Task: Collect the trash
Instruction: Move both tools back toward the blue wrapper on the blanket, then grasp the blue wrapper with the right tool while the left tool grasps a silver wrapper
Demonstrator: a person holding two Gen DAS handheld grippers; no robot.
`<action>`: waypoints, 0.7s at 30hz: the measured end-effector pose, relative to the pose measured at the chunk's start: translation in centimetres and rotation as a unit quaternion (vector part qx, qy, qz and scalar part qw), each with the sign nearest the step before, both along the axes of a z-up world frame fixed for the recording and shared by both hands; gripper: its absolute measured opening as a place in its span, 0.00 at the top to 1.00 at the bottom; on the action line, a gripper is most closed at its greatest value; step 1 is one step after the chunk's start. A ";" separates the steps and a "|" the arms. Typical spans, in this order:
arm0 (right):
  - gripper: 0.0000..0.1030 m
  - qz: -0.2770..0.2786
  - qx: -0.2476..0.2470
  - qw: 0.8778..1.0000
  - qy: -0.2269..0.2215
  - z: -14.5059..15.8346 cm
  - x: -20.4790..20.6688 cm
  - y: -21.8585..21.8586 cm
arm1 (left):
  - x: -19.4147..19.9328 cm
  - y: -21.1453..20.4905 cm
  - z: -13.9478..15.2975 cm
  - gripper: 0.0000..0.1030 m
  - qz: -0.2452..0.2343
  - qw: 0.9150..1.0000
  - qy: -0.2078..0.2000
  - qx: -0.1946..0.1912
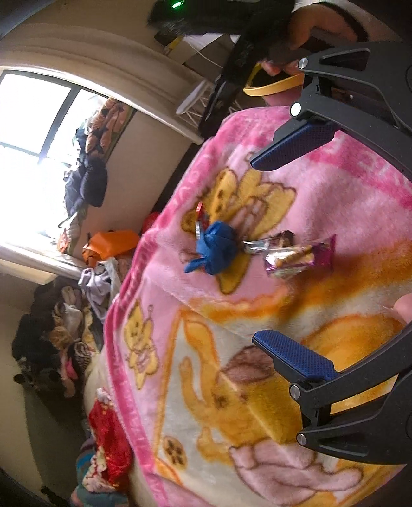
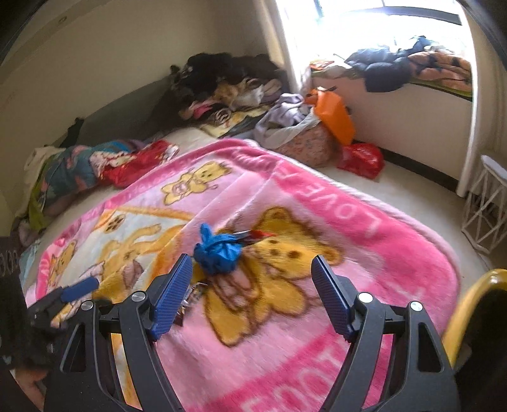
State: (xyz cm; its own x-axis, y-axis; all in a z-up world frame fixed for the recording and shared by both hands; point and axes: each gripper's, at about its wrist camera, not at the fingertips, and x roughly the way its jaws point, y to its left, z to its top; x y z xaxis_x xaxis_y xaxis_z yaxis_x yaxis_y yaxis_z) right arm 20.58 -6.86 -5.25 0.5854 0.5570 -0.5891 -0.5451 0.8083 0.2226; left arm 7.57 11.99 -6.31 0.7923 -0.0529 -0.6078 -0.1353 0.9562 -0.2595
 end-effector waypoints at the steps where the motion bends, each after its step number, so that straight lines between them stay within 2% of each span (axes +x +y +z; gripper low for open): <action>1: 0.28 0.008 -0.002 1.000 0.005 -0.4 0.4 0.8 | 0.0 0.1 -0.3 0.10 -0.002 1.000 0.005 -0.003; 4: 0.32 0.026 -0.002 0.999 0.030 -1.6 1.7 2.8 | 0.0 0.2 -1.7 0.11 -0.010 1.000 0.021 -0.018; 7: 0.35 0.036 -0.008 0.998 0.045 -2.7 2.9 4.6 | 0.1 0.3 -2.9 0.18 -0.012 0.999 0.036 -0.029; 17: 0.51 0.065 -0.033 0.993 0.094 -6.4 6.2 9.3 | 0.5 0.1 -5.3 0.60 -0.026 0.996 0.067 -0.061; 18: 0.54 0.066 -0.037 0.992 0.099 -6.9 6.4 9.6 | 0.5 0.0 -5.4 0.65 -0.026 0.995 0.068 -0.063; 19: 0.65 0.068 -0.043 0.991 0.104 -7.4 6.6 9.8 | 0.5 -0.1 -5.5 0.67 -0.027 0.995 0.070 -0.064; 21: 0.80 0.074 -0.050 0.990 0.106 -8.1 6.6 10.0 | 0.4 -0.5 -5.6 0.76 -0.032 0.995 0.071 -0.062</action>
